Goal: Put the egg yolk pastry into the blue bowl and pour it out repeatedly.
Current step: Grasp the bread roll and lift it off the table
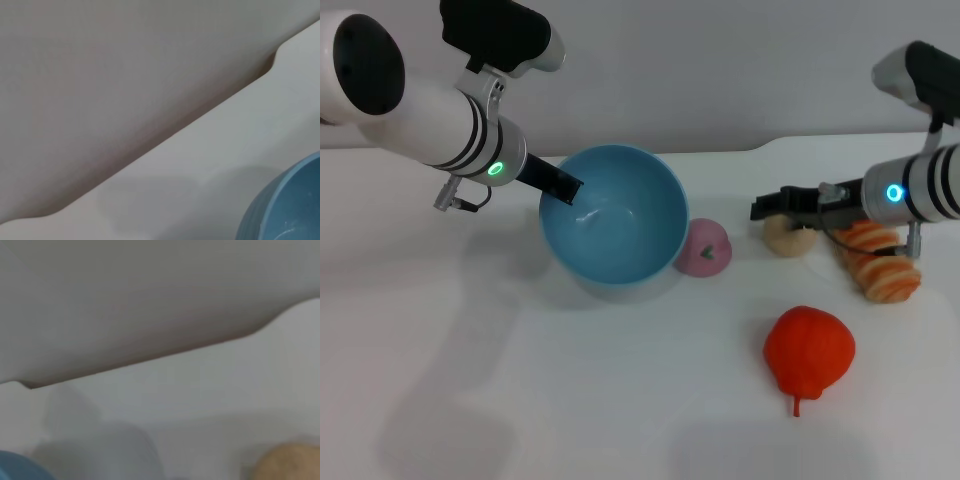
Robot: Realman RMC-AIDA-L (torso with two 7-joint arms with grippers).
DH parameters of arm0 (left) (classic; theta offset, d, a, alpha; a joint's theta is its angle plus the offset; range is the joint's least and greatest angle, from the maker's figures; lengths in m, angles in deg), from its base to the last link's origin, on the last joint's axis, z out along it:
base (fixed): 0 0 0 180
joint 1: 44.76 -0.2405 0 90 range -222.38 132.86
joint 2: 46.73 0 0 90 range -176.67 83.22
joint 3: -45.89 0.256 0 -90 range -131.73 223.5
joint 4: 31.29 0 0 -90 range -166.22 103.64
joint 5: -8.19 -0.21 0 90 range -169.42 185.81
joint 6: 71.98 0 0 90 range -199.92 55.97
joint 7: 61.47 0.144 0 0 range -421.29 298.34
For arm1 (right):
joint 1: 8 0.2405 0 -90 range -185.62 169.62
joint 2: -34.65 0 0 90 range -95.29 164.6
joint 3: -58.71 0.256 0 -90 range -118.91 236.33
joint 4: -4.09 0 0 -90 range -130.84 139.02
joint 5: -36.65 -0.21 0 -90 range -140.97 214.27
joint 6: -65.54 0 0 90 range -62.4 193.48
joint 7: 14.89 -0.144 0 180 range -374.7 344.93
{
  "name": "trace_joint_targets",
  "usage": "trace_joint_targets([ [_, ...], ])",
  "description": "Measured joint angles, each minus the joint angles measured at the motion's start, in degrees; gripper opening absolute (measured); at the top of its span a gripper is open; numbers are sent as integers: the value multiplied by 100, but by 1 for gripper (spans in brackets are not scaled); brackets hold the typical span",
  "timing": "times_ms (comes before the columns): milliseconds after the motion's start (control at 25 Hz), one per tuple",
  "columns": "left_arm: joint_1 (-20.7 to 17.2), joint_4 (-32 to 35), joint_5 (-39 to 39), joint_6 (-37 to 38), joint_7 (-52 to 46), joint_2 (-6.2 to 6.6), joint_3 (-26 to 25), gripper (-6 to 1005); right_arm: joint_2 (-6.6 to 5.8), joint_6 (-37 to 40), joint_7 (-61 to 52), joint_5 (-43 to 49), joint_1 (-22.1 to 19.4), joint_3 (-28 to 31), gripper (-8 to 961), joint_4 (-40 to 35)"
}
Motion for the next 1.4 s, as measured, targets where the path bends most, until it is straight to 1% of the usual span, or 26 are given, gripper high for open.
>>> trace_joint_targets([
  [120, -5, 0, 0, -3, 0, 2, 11, -2, -27, -34, -114, 1, -21, 2, 577, 129],
  [520, -14, -6, 0, -12, 0, 4, 30, -1, -34, -335, -298, -10, -173, 7, 578, 271],
  [680, -17, -5, 0, -18, 0, 4, 30, -1, -35, -399, -327, -10, -247, 6, 578, 250],
  [960, -11, -1, 0, -18, 0, 4, 17, -1, -33, -594, -407, -10, -234, 15, 577, 204],
  [1120, -13, -2, 0, -17, 0, 4, -6, -1, -2, -633, -378, 19, -261, -32, 578, 21],
  [1200, -20, -7, 0, -10, 0, 4, -9, -1, 13, -633, -338, 42, -275, -58, 436, -30],
  [1400, -23, 3, 0, 27, 0, 4, -13, -2, 13, -633, -166, 48, -255, -64, 328, -10],
])
